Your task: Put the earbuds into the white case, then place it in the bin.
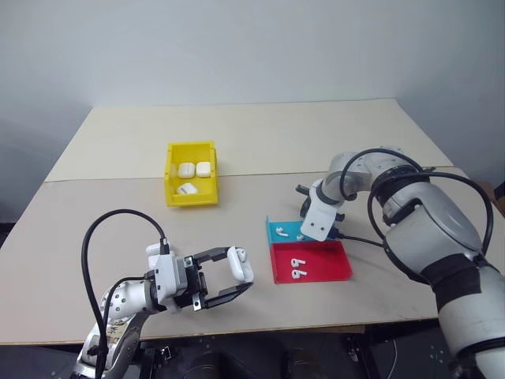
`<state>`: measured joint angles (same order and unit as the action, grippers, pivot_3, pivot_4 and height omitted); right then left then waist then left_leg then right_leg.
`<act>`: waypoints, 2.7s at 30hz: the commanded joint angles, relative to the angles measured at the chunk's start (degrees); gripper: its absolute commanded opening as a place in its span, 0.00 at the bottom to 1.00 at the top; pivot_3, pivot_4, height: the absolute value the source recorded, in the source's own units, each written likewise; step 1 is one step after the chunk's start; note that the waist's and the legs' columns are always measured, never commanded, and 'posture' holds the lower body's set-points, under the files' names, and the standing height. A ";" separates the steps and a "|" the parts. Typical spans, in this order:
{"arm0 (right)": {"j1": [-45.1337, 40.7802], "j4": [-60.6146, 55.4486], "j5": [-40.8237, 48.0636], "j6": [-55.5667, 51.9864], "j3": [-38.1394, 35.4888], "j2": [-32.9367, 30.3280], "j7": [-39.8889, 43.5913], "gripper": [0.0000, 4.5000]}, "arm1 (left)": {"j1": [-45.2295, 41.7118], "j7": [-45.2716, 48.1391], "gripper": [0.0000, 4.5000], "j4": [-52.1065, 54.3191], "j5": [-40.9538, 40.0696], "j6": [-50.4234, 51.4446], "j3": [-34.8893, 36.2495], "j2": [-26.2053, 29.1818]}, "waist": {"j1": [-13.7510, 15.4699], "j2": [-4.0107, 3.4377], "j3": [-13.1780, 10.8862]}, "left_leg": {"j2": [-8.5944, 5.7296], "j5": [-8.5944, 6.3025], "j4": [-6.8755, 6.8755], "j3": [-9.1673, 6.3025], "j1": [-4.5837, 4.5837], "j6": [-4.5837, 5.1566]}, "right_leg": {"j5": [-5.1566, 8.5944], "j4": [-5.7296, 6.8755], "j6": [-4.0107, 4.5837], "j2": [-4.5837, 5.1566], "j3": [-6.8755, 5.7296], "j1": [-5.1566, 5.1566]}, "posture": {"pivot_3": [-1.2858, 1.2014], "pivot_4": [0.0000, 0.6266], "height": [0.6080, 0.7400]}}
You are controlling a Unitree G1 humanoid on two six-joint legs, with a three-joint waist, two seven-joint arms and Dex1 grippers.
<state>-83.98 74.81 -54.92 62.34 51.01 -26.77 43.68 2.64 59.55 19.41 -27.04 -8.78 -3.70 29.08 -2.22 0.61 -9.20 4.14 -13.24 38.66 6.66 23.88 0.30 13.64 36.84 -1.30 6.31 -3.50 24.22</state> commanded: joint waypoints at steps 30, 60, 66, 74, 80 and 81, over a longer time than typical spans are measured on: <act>28.45 -54.11 67.25 -41.37 -43.17 -15.03 28.57 0.27 | -8.74 -0.82 0.62 -1.09 -2.90 3.34 -0.08 -2.27 | 1.79 -0.01 -0.01 | 0.01 -0.04 0.03 -0.07 -0.03 0.07 | -0.01 -0.07 0.00 0.03 -0.08 -0.17 | 0.52 0.24 1.00; 63.23 -115.95 134.53 -98.44 -67.95 -17.91 -11.90 0.27 | -27.62 3.98 0.62 -2.55 -14.26 17.29 -0.92 -10.19 | 2.85 0.02 0.03 | -0.07 -0.28 0.10 -0.27 -0.05 0.49 | -0.01 -0.18 -0.09 -0.07 -0.06 -0.32 | 0.52 0.24 1.00; 63.47 -115.91 133.31 -98.54 -65.90 -17.68 -10.87 0.27 | -27.47 3.65 0.62 -2.53 -13.40 16.84 -1.12 -11.41 | 2.87 0.02 0.03 | -0.07 -0.28 0.12 -0.28 -0.05 0.49 | -0.01 -0.17 -0.09 -0.07 -0.06 -0.32 | 0.52 0.24 1.00; 63.53 -116.03 130.17 -98.69 -62.91 -17.45 -10.14 0.27 | -27.00 3.55 0.62 -2.40 -12.24 16.11 -1.76 -12.65 | 2.88 0.02 0.03 | -0.07 -0.28 0.12 -0.28 -0.05 0.50 | -0.01 -0.18 -0.09 -0.07 -0.06 -0.32 | 0.52 0.24 1.00; 64.20 -116.21 128.16 -98.99 -61.98 -17.69 -9.08 0.27 | -26.91 3.49 0.62 -2.62 -11.44 15.65 -1.82 -13.04 | 2.88 0.02 0.03 | -0.07 -0.28 0.12 -0.29 -0.04 0.50 | -0.01 -0.18 -0.09 -0.07 -0.06 -0.32 | 0.52 0.24 1.00; 64.32 -116.27 128.20 -99.01 -61.99 -17.67 -9.05 0.27 | -26.89 3.53 0.62 -2.63 -11.34 15.55 -1.83 -13.12 | 2.88 0.02 0.03 | -0.07 -0.28 0.12 -0.29 -0.04 0.50 | -0.01 -0.18 -0.09 -0.07 -0.06 -0.32 | 0.52 0.24 1.00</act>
<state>-19.45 -39.96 73.15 -36.87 -10.35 -44.27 34.20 -24.07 63.31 14.87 -38.37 7.94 -5.66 16.26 0.66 0.64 -9.17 4.06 -13.52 38.78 6.37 23.83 0.80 13.63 36.66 -1.40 6.25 -3.56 23.90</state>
